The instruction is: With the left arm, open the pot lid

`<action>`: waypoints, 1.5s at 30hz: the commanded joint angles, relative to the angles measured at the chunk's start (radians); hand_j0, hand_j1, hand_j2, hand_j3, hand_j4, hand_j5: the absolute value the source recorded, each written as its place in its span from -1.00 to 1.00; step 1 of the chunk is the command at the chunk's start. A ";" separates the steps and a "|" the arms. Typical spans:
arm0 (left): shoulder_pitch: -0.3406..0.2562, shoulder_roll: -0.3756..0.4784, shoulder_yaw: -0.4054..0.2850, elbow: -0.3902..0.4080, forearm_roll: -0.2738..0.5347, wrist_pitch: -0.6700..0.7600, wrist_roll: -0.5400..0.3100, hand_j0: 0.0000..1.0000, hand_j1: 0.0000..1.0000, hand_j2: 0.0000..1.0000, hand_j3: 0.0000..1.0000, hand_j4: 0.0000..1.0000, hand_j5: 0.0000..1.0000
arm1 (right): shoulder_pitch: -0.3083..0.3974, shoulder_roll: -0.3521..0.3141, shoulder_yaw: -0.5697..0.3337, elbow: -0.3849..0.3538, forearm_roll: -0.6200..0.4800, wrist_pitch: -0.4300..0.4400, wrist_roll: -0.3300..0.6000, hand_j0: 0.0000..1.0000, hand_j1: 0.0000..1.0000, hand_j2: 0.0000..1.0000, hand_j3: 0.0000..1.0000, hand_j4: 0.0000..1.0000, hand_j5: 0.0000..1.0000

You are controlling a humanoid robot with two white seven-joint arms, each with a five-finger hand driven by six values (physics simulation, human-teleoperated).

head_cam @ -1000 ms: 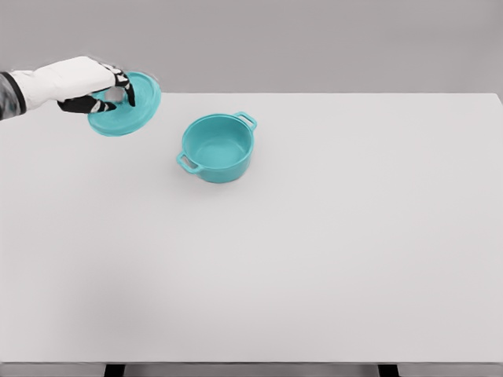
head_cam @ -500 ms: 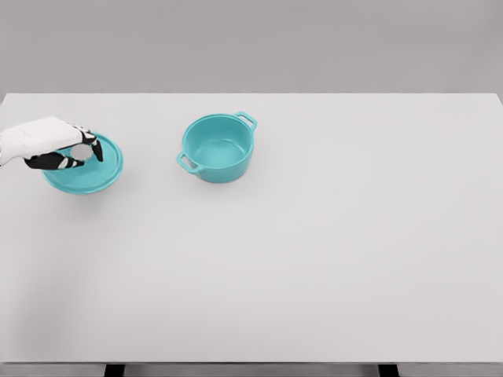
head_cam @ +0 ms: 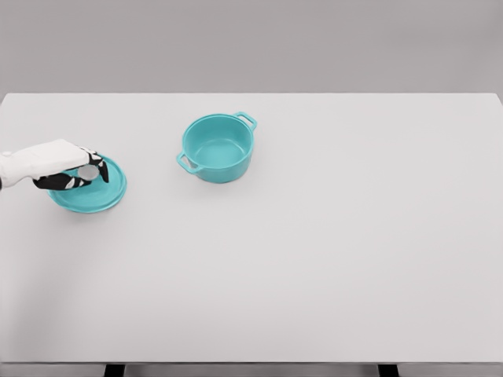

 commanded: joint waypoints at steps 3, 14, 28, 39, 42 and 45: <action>0.003 0.000 0.001 0.000 0.007 0.003 0.000 0.02 0.02 0.02 0.02 0.02 0.02 | 0.000 0.000 -0.001 0.000 -0.001 -0.001 0.000 1.00 1.00 1.00 1.00 1.00 1.00; 0.003 0.000 0.018 0.007 -0.006 0.003 0.000 0.69 0.69 0.69 0.69 0.69 0.69 | -0.002 0.000 -0.001 0.000 -0.002 -0.001 0.000 1.00 1.00 1.00 1.00 1.00 1.00; 0.034 0.017 0.014 -0.006 0.062 0.003 0.000 1.00 1.00 1.00 1.00 1.00 1.00 | -0.002 0.000 0.001 0.000 -0.001 -0.001 0.000 1.00 1.00 1.00 1.00 1.00 1.00; 0.114 0.253 0.017 -0.190 0.250 0.003 0.000 1.00 1.00 1.00 1.00 1.00 1.00 | 0.000 0.000 -0.001 0.000 -0.001 -0.001 0.000 1.00 1.00 1.00 1.00 1.00 1.00; 0.110 0.244 0.152 -0.220 0.263 0.003 0.000 1.00 1.00 1.00 1.00 1.00 1.00 | 0.000 0.000 -0.001 0.000 -0.001 -0.001 0.000 1.00 1.00 1.00 1.00 1.00 1.00; 0.066 0.161 0.189 -0.184 0.252 0.003 0.000 1.00 1.00 1.00 1.00 1.00 1.00 | 0.000 0.000 -0.001 0.000 -0.001 -0.001 0.000 1.00 1.00 1.00 1.00 1.00 1.00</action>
